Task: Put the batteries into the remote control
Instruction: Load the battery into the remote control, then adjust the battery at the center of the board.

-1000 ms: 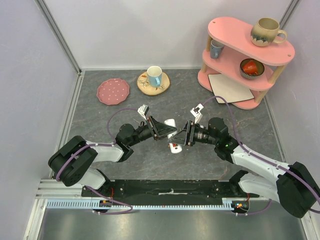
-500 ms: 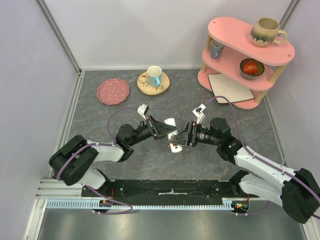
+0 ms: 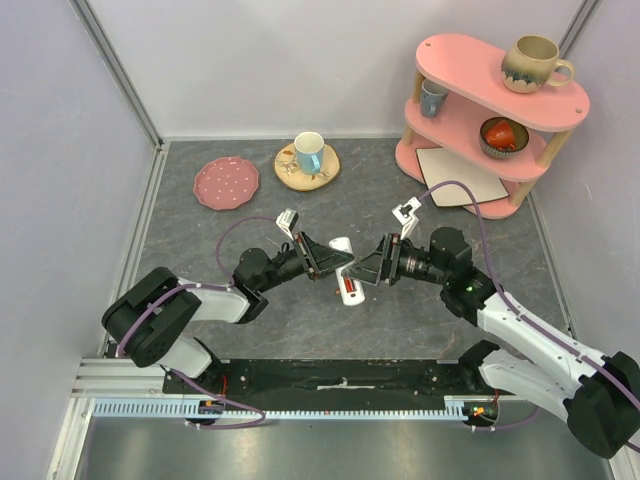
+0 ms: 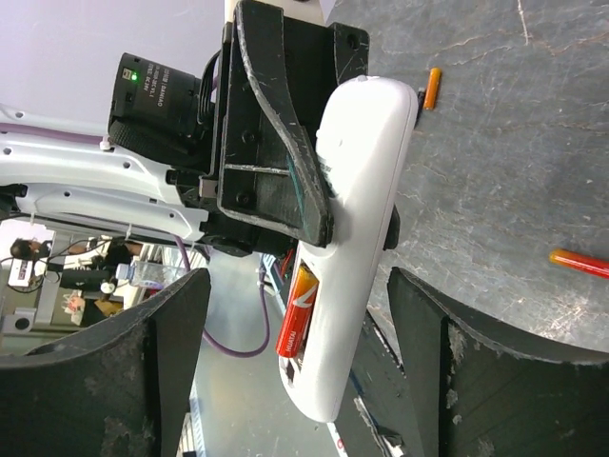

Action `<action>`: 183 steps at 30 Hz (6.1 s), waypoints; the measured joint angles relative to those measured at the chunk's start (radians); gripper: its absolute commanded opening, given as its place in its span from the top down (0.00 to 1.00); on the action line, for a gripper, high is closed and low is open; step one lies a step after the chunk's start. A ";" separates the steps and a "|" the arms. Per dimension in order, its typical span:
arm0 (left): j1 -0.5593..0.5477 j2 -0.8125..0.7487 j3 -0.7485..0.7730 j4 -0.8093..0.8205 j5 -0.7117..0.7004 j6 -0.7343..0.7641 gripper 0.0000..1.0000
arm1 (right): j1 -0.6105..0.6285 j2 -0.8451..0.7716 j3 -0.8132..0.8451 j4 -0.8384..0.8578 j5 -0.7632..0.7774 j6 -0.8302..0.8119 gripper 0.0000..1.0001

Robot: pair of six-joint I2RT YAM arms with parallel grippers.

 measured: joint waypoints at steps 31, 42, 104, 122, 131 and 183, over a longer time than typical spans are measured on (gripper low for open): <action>0.013 -0.026 0.000 0.000 0.002 -0.017 0.98 | -0.020 0.033 -0.101 0.151 -0.113 0.063 0.43; 0.013 -0.026 0.009 -0.006 0.002 -0.016 0.98 | -0.020 0.045 -0.101 0.200 -0.136 0.093 0.57; 0.222 -0.554 -0.176 -0.226 0.076 0.129 0.98 | 0.051 0.363 0.179 -0.544 0.645 -0.522 0.39; 0.251 -0.588 -0.305 -0.258 0.107 0.138 0.98 | 0.051 0.726 0.417 -0.484 0.723 -0.556 0.46; 0.263 -0.607 -0.314 -0.259 0.109 0.138 0.98 | 0.051 0.759 0.467 -0.486 0.723 -0.570 0.55; 0.273 -0.679 -0.328 -0.275 0.134 0.138 0.98 | 0.051 0.729 0.467 -0.546 0.710 -0.522 1.00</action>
